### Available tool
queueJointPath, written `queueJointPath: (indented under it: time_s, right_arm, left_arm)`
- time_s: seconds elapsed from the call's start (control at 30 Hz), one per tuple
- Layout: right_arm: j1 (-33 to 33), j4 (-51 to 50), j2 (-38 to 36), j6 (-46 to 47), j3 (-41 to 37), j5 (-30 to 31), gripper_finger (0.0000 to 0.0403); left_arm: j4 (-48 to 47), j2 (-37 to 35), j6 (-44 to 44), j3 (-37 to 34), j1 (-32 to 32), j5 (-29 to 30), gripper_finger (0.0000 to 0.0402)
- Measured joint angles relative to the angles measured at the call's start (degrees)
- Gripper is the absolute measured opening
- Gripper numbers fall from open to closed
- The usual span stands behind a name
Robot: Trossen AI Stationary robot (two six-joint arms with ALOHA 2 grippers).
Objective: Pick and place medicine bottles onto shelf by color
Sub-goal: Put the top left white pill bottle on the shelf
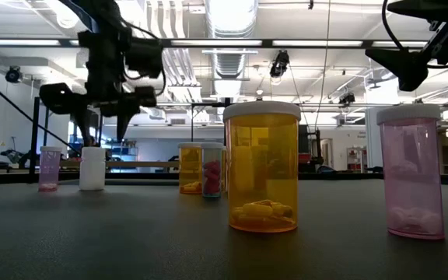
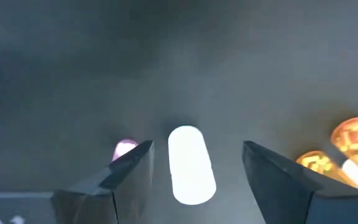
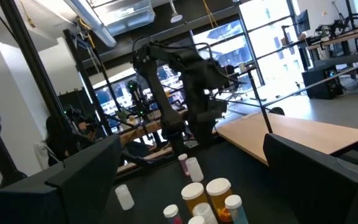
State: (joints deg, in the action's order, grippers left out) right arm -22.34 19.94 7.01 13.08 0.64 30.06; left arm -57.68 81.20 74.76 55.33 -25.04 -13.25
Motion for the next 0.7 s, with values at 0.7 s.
queueJointPath:
  time_s: [0.7]
  right_arm:
    - [0.0, 0.0, 0.0, 0.0, 0.0, 0.0, 0.0384]
  left_arm:
    - [1.2, 4.6, 7.0, -0.6, 8.0, -1.2, 0.0228]
